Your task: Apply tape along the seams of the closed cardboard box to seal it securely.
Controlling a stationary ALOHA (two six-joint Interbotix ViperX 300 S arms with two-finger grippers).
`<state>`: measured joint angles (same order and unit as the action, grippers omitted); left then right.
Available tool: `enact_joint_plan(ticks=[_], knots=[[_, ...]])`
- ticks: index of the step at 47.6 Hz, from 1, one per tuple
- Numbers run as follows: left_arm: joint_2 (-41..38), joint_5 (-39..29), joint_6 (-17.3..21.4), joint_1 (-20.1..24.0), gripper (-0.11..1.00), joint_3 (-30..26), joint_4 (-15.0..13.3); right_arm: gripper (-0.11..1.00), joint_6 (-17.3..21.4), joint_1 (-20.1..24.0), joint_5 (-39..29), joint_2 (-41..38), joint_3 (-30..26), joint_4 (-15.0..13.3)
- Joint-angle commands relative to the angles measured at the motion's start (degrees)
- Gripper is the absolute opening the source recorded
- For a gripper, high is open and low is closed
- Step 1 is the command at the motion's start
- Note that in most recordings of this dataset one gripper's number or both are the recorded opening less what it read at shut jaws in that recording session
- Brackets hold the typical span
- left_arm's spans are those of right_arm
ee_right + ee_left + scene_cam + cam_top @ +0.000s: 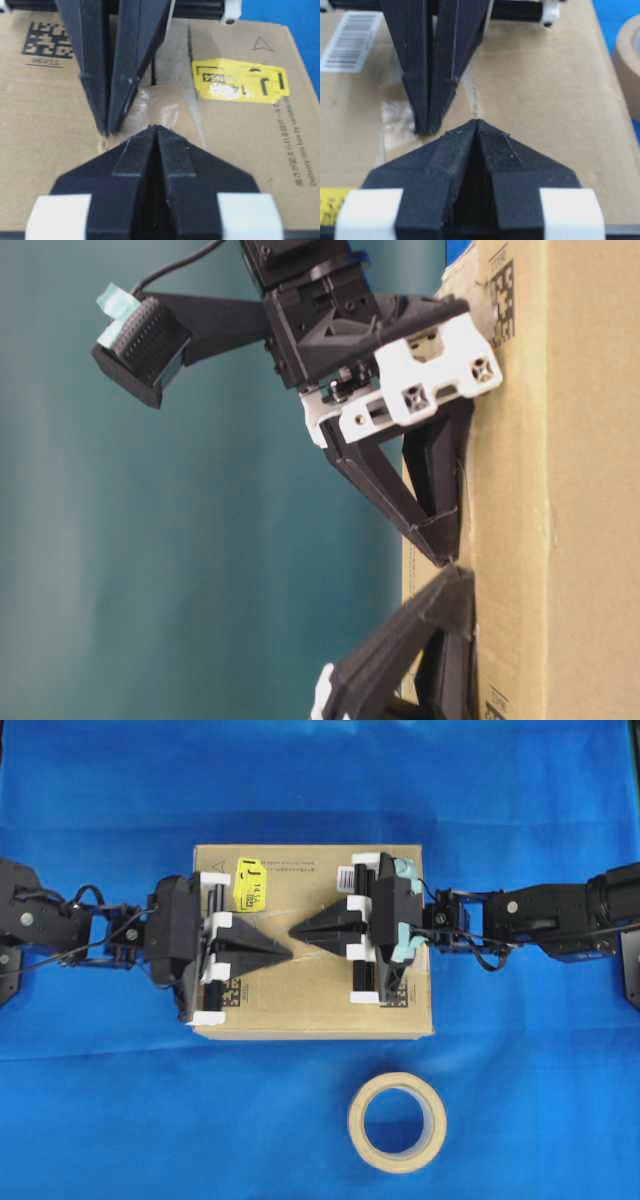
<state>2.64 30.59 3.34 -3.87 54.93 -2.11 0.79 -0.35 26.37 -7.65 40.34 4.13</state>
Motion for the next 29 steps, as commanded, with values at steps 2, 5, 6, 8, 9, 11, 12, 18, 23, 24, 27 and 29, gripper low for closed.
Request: enact_joint_plan(ticks=[2,5,6,8,9,11,12,18,23,24,27,29], knots=[[1.1,0.2,-0.6,-1.1,0.0,1.1,0.1,0.0,0.1,2.1,-0.4,1.2,2.5,1.2],[1.2,0.2,-0.7,-1.1,0.0,1.8,0.2,0.0,0.1,2.3,-0.4,1.8,3.9,2.3],[1.3,0.2,-0.8,-1.1,0.0,1.9,0.1,0.0,0.1,2.4,-0.2,2.1,4.4,2.6],[1.3,0.2,-0.8,-1.0,0.0,2.2,0.1,0.0,0.1,2.6,-0.1,2.6,5.4,3.3],[1.4,0.2,-0.8,-1.0,0.0,2.4,0.1,0.0,0.1,2.7,-0.1,2.9,5.9,3.5],[1.5,0.2,-0.8,-0.9,0.0,2.6,0.1,0.0,0.1,3.1,0.1,3.4,6.9,3.9],[1.5,0.2,-0.8,-0.8,0.0,2.9,0.1,0.0,0.1,3.3,0.2,3.7,7.5,4.0],[2.0,0.2,-1.0,-0.2,0.0,3.7,0.0,0.0,0.1,4.4,0.7,4.9,9.8,5.5],[2.4,0.2,-1.1,0.1,0.0,3.9,0.0,0.0,0.1,4.6,1.2,5.5,10.9,6.5],[2.5,0.2,-1.0,0.2,0.0,3.9,0.0,0.0,0.1,4.6,1.2,5.8,11.2,6.6],[3.3,-0.1,-1.0,0.3,0.0,3.6,0.0,0.0,0.0,4.6,1.3,6.7,11.1,6.6],[4.3,-0.2,-1.0,0.3,0.0,3.3,0.0,0.0,-0.3,4.7,1.1,7.5,10.9,6.6]])
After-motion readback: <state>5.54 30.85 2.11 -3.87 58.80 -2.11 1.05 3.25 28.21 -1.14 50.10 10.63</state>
